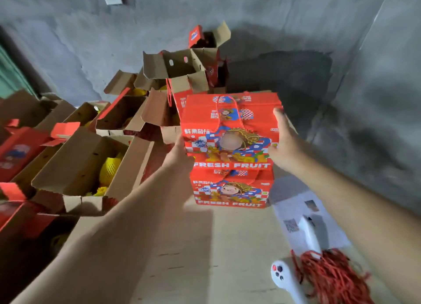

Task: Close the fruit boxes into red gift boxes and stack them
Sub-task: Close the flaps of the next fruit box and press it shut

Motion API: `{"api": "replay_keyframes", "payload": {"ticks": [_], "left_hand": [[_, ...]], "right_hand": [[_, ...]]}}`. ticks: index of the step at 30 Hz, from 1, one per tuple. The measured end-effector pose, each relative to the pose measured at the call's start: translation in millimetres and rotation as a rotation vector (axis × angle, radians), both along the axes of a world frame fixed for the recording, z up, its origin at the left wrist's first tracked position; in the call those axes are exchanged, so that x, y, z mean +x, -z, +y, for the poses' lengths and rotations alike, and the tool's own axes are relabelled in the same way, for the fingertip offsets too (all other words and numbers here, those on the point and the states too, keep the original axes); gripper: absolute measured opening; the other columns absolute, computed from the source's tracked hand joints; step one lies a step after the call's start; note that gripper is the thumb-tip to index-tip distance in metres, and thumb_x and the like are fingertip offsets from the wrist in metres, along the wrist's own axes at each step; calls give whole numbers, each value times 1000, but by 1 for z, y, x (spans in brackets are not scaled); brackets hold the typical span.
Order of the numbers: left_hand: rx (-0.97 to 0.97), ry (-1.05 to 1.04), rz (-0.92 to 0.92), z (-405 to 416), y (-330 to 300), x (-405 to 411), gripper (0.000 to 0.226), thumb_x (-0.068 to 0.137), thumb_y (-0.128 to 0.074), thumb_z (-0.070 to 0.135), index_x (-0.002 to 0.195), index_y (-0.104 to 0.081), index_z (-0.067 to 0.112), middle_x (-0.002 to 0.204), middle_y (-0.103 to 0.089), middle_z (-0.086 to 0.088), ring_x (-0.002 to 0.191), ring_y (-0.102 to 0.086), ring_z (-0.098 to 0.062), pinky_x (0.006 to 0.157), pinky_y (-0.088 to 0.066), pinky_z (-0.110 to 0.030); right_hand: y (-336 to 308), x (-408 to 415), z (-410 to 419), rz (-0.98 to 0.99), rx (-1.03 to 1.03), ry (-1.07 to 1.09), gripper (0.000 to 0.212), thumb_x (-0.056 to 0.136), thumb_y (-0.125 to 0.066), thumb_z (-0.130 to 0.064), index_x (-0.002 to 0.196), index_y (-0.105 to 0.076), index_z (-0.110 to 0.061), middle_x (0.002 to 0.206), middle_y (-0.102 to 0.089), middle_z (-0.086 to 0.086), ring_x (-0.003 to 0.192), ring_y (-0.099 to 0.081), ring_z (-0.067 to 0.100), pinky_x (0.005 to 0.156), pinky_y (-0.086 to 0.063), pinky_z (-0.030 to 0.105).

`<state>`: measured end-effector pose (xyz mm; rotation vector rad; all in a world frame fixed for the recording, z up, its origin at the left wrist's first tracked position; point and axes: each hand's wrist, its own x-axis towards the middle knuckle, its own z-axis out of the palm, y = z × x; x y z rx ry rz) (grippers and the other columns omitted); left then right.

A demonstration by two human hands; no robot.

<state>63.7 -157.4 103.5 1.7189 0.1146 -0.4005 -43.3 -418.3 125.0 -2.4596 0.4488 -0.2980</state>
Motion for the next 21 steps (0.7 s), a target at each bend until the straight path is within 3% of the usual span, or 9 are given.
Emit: {"api": "replay_keyframes", "payload": {"ticks": [4,7,9,12,14,16,18,20,21], "left_hand": [[193,83,-169,-3,15,-9,49,97,-68,27,138,-48,44,121,-73,7,101,-75,-21,90,-62,-53],[149,-89,-184,-9,7,-12,33,85,-66,46,116,-59,41,115,-72,6,94,-76,-18,88,-62,-50],[177,-206,-237,-13,4,-13,37,84,-63,50,120,-57,40,121,-62,5,96,-71,-18,88,-60,-45],[274,-241,-312,-12,10,-22,42,95,-64,47,133,-47,47,120,-47,12,88,-63,-7,65,-55,-30],[169,-188,-240,-6,14,-29,39,95,-68,46,129,-49,54,123,-51,14,94,-68,-11,65,-62,-38],[-97,-102,-105,5,15,-35,41,93,-71,43,130,-55,48,132,-60,5,107,-73,-25,80,-62,-58],[-275,-50,-54,21,14,-49,36,90,-73,44,125,-63,43,126,-71,1,108,-74,-30,90,-59,-61],[-167,-91,-134,42,10,-71,27,82,-71,53,109,-69,50,113,-76,13,104,-75,-15,92,-61,-49],[-55,-96,-209,56,11,-82,24,82,-66,51,106,-70,51,110,-75,19,104,-73,-6,91,-62,-41]], "right_hand": [[2,3,-5,-15,-82,-27,96,95,-71,-29,160,-1,-42,144,-51,9,107,-66,28,85,-59,46],[-7,1,6,-13,-32,-3,81,100,-65,-36,160,-10,-35,135,-58,7,99,-68,25,79,-58,39],[-14,3,13,-48,36,46,69,101,-62,-44,156,-22,-34,132,-62,3,96,-70,22,78,-61,40],[-9,2,20,-130,38,105,64,102,-58,-48,156,-27,-35,134,-63,2,103,-70,24,82,-61,44],[3,-2,26,-192,54,127,67,104,-57,-43,160,-20,-37,136,-60,6,106,-68,26,79,-56,39],[20,-3,45,-251,169,159,82,103,-62,-31,161,-6,-42,148,-45,13,112,-65,29,79,-57,41],[37,0,82,-290,352,200,102,98,-68,-18,159,8,-47,167,-8,16,137,-49,36,90,-53,37],[49,1,138,-277,412,136,108,94,-70,-14,162,10,-40,168,24,16,158,-5,34,109,-35,30],[57,0,170,-257,397,58,108,93,-70,-11,164,7,-36,167,28,18,158,7,27,110,-24,23]]}}
